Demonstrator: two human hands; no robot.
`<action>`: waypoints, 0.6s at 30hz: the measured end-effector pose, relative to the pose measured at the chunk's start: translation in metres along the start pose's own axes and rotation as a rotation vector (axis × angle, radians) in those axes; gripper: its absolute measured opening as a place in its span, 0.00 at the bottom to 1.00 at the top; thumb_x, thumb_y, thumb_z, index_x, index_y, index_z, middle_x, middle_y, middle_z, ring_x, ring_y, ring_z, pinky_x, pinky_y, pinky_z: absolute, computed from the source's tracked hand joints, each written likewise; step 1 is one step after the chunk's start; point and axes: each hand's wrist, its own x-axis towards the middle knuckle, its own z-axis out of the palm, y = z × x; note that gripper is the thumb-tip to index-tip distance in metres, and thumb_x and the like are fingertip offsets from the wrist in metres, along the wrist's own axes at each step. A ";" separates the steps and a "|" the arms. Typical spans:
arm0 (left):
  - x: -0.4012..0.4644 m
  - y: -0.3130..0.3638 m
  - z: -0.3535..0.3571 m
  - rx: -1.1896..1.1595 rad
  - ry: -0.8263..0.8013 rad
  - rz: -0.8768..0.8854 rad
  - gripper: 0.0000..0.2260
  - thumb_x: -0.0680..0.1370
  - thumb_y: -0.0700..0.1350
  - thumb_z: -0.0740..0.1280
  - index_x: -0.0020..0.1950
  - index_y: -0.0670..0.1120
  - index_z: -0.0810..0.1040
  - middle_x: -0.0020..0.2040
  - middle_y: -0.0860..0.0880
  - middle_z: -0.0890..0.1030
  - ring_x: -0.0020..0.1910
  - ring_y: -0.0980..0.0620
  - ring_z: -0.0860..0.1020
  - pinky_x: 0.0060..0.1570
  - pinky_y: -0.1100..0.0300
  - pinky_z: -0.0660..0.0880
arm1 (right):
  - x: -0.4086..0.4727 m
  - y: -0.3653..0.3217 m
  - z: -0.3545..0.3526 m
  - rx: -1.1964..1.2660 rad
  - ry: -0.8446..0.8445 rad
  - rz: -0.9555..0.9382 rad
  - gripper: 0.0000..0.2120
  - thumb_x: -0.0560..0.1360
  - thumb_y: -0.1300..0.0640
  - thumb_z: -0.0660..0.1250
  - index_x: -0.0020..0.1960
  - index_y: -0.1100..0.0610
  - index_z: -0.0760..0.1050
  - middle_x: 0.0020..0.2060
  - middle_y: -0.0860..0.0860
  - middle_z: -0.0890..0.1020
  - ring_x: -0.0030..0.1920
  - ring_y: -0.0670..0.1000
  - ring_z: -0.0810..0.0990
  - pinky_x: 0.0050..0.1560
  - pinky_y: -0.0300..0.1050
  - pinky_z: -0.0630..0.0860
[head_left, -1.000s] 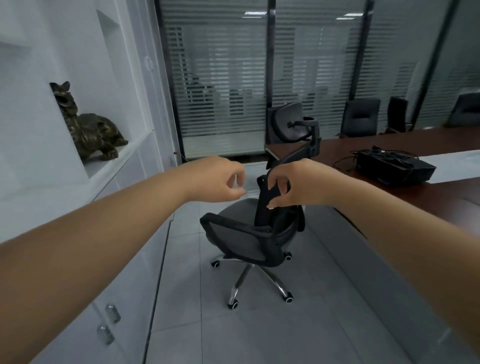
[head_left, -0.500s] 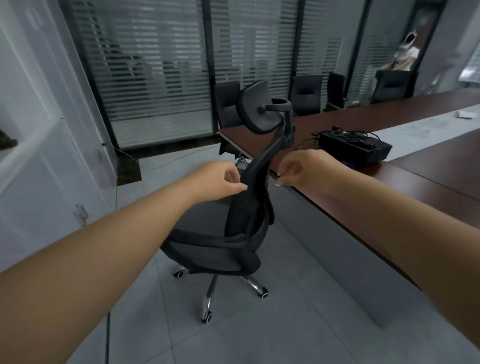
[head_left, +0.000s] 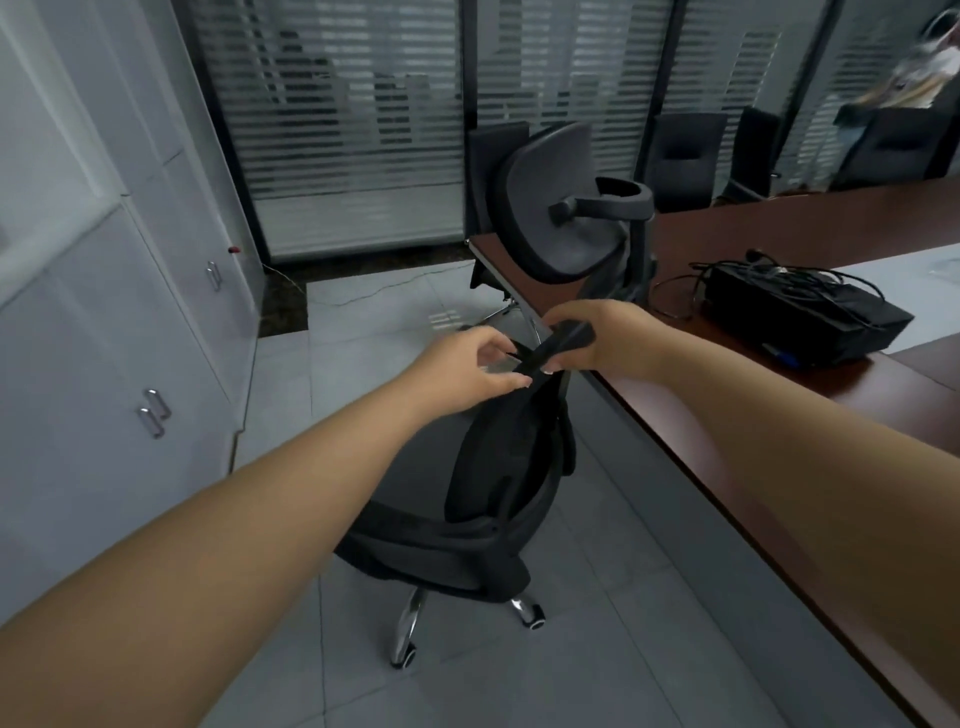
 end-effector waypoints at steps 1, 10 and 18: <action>0.005 -0.002 0.005 -0.023 -0.017 -0.011 0.20 0.72 0.50 0.71 0.63 0.49 0.73 0.61 0.52 0.76 0.60 0.56 0.73 0.56 0.66 0.67 | 0.006 0.007 0.002 0.004 -0.022 0.002 0.28 0.70 0.51 0.73 0.68 0.53 0.70 0.63 0.49 0.75 0.64 0.50 0.72 0.55 0.35 0.64; 0.033 -0.022 0.025 -0.188 -0.094 -0.060 0.16 0.70 0.46 0.73 0.58 0.47 0.80 0.51 0.53 0.82 0.53 0.55 0.79 0.60 0.58 0.74 | 0.048 0.036 0.006 0.029 -0.219 -0.018 0.23 0.71 0.56 0.72 0.65 0.51 0.74 0.68 0.49 0.71 0.71 0.49 0.63 0.64 0.35 0.56; 0.020 -0.046 0.006 -0.268 -0.179 -0.046 0.13 0.70 0.45 0.74 0.54 0.48 0.82 0.47 0.51 0.84 0.46 0.58 0.82 0.53 0.62 0.77 | 0.050 -0.006 0.007 -0.123 -0.252 0.014 0.16 0.68 0.52 0.74 0.56 0.49 0.81 0.49 0.47 0.81 0.52 0.47 0.75 0.51 0.36 0.68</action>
